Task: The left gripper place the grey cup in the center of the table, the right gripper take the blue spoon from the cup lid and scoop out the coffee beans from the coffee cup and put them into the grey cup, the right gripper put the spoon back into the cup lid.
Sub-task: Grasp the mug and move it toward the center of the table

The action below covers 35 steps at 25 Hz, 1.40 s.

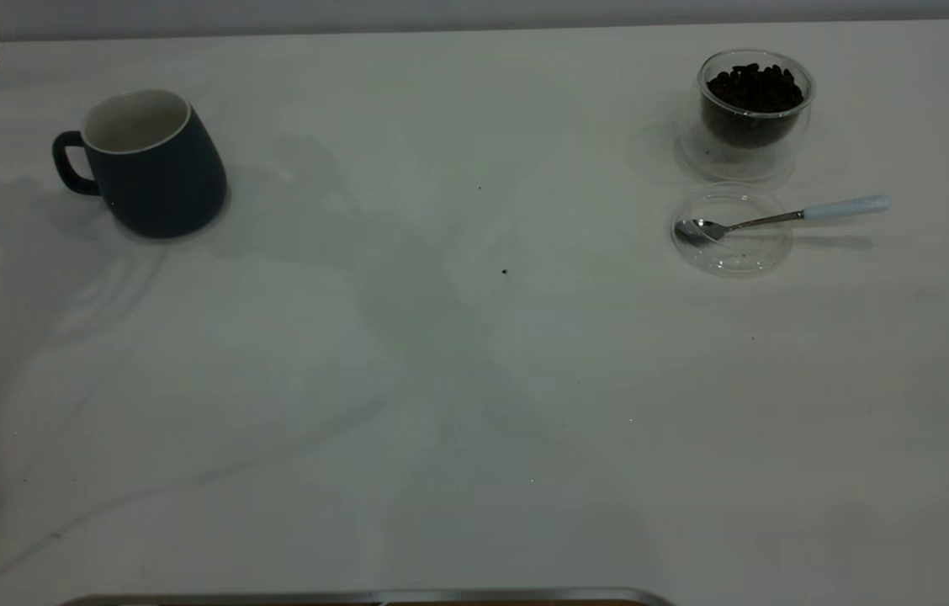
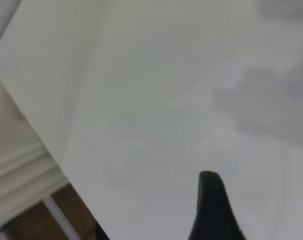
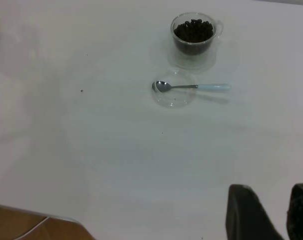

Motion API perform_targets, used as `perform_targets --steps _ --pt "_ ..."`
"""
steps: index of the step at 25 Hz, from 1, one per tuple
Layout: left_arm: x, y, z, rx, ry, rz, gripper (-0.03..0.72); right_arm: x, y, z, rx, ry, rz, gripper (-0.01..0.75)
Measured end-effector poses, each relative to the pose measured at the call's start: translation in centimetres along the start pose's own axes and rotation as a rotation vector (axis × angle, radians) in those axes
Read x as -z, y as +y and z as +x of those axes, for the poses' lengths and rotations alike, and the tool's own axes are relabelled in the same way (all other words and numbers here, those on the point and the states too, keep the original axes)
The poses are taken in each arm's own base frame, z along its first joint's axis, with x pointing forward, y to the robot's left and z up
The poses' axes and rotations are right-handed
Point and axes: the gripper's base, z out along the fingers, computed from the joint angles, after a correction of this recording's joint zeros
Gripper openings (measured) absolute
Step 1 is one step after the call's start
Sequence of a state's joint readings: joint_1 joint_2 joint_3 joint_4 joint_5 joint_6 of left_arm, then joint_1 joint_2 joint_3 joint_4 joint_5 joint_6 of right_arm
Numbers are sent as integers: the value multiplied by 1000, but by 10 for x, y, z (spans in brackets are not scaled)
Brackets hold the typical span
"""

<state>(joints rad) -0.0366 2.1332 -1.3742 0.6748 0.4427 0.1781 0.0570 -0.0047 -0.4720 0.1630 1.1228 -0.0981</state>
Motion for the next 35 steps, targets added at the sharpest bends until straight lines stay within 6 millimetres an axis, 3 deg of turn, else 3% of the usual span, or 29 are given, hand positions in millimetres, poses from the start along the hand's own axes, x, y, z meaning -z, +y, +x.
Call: perform_targets --steps 8,14,21,30,35 --pt "0 -11 -11 -147 -79 169 555 0 0 0 0 0 0 240" --pt "-27 -14 -20 -294 -74 327 555 0 0 0 0 0 0 240" --pt "-40 -7 -32 -418 -116 314 555 0 0 0 0 -1 0 240" --pt "-70 -28 -28 -574 -114 372 555 0 0 0 0 -1 0 240" --pt "-76 -35 -31 -593 -168 391 555 0 0 0 0 -1 0 240"
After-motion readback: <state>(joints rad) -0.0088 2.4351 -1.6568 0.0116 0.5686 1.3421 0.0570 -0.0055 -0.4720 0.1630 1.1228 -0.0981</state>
